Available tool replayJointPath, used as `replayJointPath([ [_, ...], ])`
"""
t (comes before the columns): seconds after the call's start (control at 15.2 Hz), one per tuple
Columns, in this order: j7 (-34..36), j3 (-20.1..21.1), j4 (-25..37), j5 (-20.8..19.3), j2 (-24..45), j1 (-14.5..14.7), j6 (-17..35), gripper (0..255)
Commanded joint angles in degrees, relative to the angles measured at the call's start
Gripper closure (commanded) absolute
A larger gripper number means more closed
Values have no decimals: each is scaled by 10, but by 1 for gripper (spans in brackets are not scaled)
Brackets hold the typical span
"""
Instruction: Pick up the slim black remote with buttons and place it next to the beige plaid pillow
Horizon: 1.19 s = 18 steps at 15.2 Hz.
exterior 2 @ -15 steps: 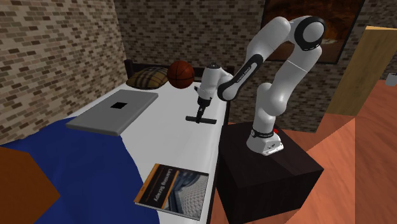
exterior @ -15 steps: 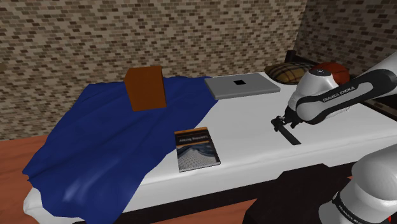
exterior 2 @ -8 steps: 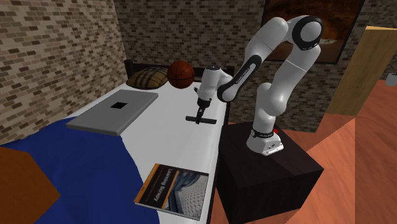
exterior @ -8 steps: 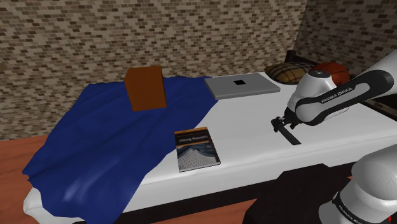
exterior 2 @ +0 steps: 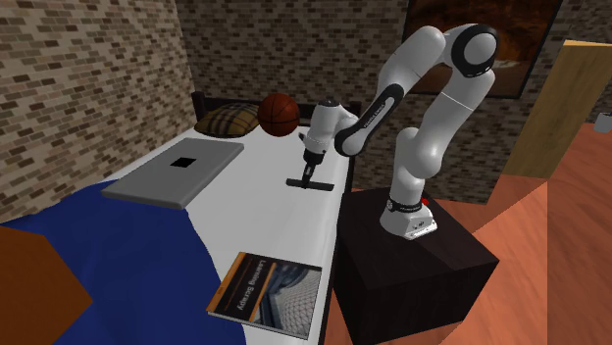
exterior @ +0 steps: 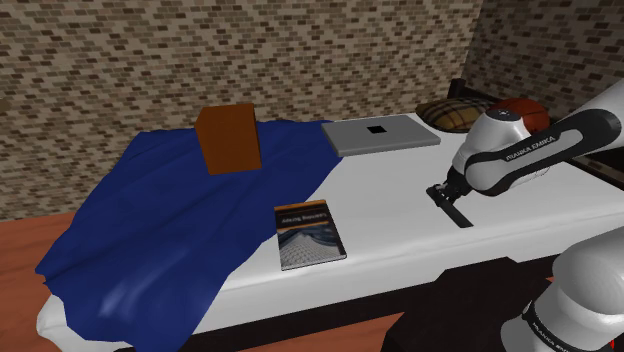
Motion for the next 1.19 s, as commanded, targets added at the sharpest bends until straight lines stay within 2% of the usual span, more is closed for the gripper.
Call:
replayJointPath([
  [0.0,-1,-2,-6,-1,1,-2,-3,255],
  [0.13,4,2,-2,1,5,0,-3,255],
  [1.12,-14,-1,51,21,-111,15,-173,255],
])
